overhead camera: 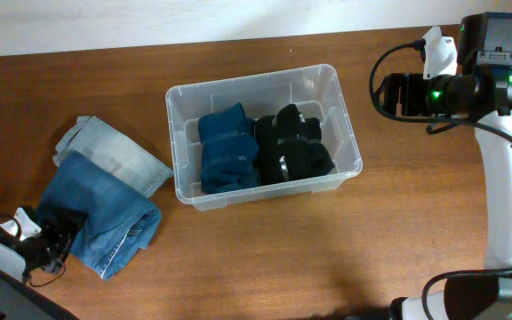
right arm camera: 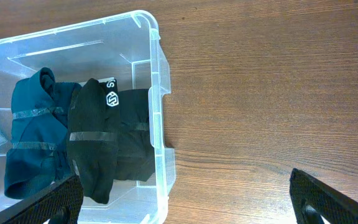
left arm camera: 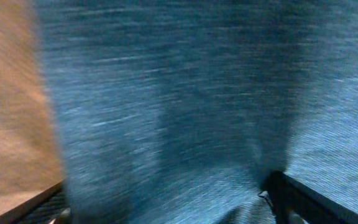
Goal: Pack container
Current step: 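Grasp the folded dark-blue jeans with the left gripper, then lay the dark-blue jeans over the right half of the box, release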
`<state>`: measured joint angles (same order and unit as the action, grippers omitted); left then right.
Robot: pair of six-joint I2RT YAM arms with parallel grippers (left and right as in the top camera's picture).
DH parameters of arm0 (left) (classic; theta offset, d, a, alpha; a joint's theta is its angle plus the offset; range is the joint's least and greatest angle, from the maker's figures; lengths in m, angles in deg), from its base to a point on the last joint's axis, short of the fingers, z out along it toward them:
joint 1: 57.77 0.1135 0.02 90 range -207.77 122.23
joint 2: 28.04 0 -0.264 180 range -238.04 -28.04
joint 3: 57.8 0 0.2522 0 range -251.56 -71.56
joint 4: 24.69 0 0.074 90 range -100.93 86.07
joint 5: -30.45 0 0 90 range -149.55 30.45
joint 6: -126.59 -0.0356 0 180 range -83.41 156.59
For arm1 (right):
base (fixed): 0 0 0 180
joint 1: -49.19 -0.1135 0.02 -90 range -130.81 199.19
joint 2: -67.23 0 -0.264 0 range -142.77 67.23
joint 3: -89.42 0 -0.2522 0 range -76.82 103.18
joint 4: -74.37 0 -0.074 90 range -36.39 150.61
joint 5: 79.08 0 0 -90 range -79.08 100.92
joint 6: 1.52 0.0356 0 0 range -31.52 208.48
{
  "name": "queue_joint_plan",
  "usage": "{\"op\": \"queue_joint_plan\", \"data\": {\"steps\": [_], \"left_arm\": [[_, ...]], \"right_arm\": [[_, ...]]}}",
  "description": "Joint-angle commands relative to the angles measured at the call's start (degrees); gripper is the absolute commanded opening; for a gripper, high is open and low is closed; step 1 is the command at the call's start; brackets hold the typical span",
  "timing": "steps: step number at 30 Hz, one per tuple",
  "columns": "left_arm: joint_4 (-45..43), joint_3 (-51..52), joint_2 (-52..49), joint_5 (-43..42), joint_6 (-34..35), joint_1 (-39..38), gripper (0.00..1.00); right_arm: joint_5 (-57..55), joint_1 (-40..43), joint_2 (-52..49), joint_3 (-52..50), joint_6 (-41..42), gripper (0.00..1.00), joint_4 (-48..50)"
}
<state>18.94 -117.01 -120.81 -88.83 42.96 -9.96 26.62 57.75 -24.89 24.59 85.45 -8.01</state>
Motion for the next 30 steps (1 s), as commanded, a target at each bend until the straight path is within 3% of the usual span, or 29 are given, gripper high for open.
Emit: {"op": "queue_joint_plan", "data": {"steps": [1,7,10,13,17,25,30], "left_arm": [[-0.17,-0.42,-1.79,-9.25,-3.65,-0.68,0.89],[-0.11,-0.42,-2.03,-11.02,-3.67,-0.68,0.68],[-0.22,-0.42,-2.03,-14.67,-3.67,-0.68,0.41],[-0.79,-0.42,-1.97,-17.99,-3.67,-0.68,0.30],[-0.83,-1.55,-0.37,-23.67,-3.63,-0.66,0.01],[9.40,-12.46,8.87,-27.41,-2.75,-1.07,0.01],[16.55,-24.83,13.64,-27.63,-1.84,-5.86,0.01]], "right_arm": [[0.15,0.13,-0.31,0.00,0.31,0.98,0.02],[0.17,0.13,-0.31,0.00,0.33,0.98,0.02],[0.17,0.13,-0.31,0.02,0.31,0.98,0.02],[0.17,0.13,-0.31,0.00,0.33,0.98,0.04],[0.17,0.09,-0.31,0.00,0.31,0.98,0.02],[0.15,0.09,-0.31,0.00,0.31,0.98,0.24],[0.13,0.11,-0.31,0.02,0.31,0.98,0.31]]}}
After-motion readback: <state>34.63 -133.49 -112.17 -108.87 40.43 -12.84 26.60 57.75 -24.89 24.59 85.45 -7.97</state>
